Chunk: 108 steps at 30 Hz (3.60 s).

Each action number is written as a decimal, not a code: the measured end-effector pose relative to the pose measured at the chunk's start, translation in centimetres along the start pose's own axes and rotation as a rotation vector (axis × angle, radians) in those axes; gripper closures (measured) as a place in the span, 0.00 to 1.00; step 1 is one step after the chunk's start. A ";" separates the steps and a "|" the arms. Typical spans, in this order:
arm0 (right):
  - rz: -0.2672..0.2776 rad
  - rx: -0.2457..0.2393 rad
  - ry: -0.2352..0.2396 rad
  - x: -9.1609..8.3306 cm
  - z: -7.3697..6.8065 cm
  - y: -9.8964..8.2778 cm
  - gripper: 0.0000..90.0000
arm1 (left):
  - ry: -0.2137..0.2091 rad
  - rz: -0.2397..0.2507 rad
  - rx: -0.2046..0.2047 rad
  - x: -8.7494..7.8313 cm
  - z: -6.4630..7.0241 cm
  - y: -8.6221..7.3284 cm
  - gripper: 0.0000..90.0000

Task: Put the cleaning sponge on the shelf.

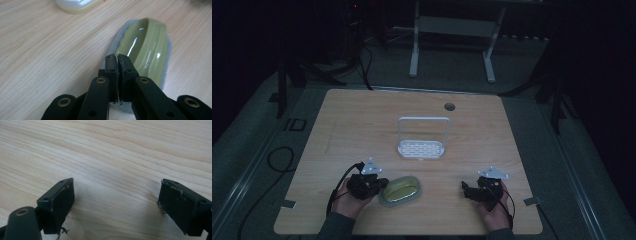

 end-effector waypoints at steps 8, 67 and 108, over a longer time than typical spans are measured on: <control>0.001 0.001 0.000 0.0 0.0 0.0 0.15 | -0.011 0.006 0.054 -0.8 0.8 1.6 0.91; 0.001 0.000 0.000 0.0 0.0 0.0 0.15 | -0.047 -0.243 0.240 0.8 2.3 5.9 0.66; 0.001 0.000 0.000 0.0 0.0 0.0 0.15 | -0.066 -0.443 0.327 2.2 2.7 7.5 0.70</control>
Point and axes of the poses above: each handheld gripper's, and its own axes: x roughly forward along the jaws, y roughly out of its top, z roughly to its right, the point moved 1 cm from there along x, roughly forward along the jaws, and after that the axes turned 11 degrees about -z, right-handed, at the moved point
